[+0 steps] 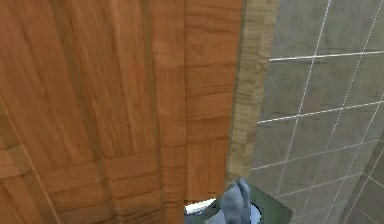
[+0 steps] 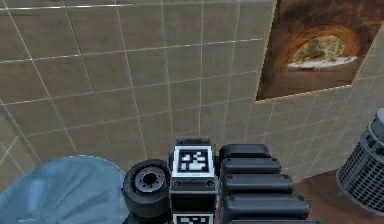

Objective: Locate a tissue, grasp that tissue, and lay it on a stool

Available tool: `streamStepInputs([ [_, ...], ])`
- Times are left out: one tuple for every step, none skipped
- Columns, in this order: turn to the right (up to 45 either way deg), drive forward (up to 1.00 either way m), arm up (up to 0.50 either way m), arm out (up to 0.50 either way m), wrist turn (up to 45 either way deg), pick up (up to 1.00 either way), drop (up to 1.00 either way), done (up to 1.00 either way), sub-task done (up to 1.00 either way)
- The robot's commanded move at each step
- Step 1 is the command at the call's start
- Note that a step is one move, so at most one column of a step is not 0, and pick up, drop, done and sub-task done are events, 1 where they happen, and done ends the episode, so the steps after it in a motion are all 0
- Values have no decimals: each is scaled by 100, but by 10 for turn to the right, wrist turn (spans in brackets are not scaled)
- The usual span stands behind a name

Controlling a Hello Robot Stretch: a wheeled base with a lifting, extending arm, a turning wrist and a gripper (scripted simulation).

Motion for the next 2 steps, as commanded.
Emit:
streamStepInputs([
  [0, 0, 0, 28, 0, 0, 0, 0, 0],
  [0, 0, 0, 0, 390, 0, 0, 0, 0],
])
